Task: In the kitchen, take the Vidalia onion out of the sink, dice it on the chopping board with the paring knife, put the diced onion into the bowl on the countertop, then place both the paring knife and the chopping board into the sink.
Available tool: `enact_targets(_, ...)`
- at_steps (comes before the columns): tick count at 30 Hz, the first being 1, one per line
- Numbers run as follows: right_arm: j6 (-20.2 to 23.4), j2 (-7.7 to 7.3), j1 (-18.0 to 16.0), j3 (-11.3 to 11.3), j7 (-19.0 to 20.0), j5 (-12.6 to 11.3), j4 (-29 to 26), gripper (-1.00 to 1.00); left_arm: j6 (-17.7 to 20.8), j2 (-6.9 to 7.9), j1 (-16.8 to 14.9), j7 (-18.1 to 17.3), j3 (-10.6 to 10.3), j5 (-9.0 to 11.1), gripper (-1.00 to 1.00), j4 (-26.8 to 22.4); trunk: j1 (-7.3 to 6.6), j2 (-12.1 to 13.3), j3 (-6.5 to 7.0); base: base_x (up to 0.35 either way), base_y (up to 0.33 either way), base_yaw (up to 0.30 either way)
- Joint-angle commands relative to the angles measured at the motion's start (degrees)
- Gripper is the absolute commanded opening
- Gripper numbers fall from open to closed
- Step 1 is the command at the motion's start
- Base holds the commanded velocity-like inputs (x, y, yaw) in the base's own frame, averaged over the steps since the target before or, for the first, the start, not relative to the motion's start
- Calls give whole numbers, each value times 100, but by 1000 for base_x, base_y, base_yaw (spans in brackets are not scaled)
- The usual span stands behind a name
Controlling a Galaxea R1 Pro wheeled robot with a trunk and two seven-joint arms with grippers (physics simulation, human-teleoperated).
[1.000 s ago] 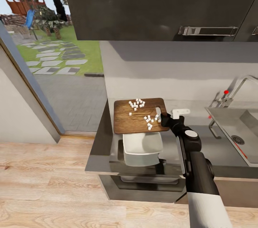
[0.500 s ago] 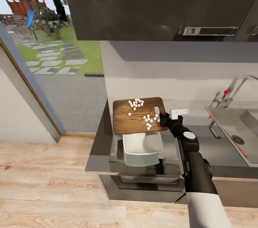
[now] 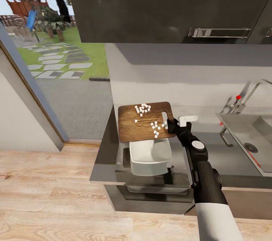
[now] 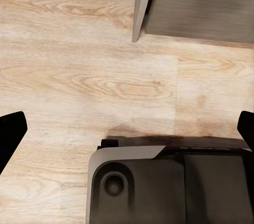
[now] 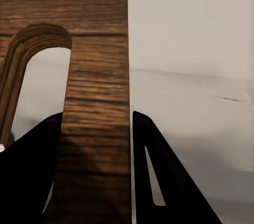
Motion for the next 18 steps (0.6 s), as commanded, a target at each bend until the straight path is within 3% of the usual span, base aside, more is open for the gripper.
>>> enact_targets(1, 20, 7, -5, -19, 59, 56, 3, -100, -4, -2, 1, -41, 11, 36, 100, -4, 3, -11, -9, 0, 0, 0)
enact_targets(18, 7, 7, -5, -27, 55, 62, 123, -100, -4, 1, 1, -41, 11, 36, 100, -4, 3, -11, -9, 0, 0, 0)
